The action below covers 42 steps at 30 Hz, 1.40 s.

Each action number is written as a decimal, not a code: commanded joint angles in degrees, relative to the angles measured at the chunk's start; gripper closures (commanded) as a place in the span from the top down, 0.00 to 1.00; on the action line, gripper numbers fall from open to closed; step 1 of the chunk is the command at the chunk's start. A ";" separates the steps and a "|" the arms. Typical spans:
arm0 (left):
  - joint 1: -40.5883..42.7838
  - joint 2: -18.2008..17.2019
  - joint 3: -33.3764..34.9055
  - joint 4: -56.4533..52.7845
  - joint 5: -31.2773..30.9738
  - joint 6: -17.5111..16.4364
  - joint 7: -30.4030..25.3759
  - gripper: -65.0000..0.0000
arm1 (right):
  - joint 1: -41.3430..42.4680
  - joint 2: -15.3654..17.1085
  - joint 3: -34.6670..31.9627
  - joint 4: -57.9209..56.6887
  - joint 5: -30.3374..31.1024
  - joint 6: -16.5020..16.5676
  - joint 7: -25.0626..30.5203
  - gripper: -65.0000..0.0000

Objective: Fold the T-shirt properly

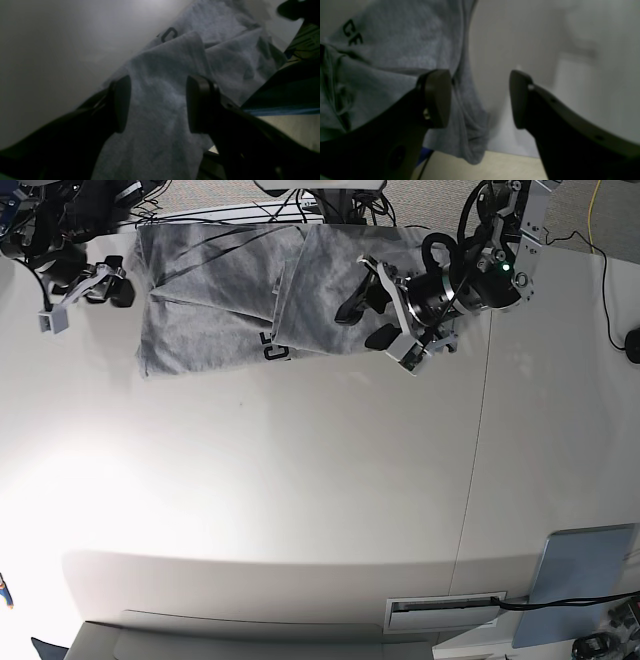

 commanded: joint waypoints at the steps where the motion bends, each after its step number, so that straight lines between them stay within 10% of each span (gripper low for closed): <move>1: -0.39 -0.17 -0.11 0.90 -0.85 -0.26 -1.03 0.55 | 0.61 0.87 -0.15 -0.74 1.75 0.48 0.02 0.56; 25: -0.39 -0.15 -0.11 0.90 -0.81 -0.24 -1.01 0.55 | 4.79 -1.79 -12.66 -6.21 3.17 0.59 -0.72 0.54; 32: 0.63 -0.17 -0.11 0.90 1.90 -0.20 -1.03 0.55 | 4.79 -2.43 -12.66 -6.21 2.19 3.69 0.09 0.02; 42: 3.93 -0.17 -0.24 0.90 6.23 0.17 -1.16 0.55 | 5.46 -1.97 -4.26 -6.08 -1.64 4.52 6.60 0.00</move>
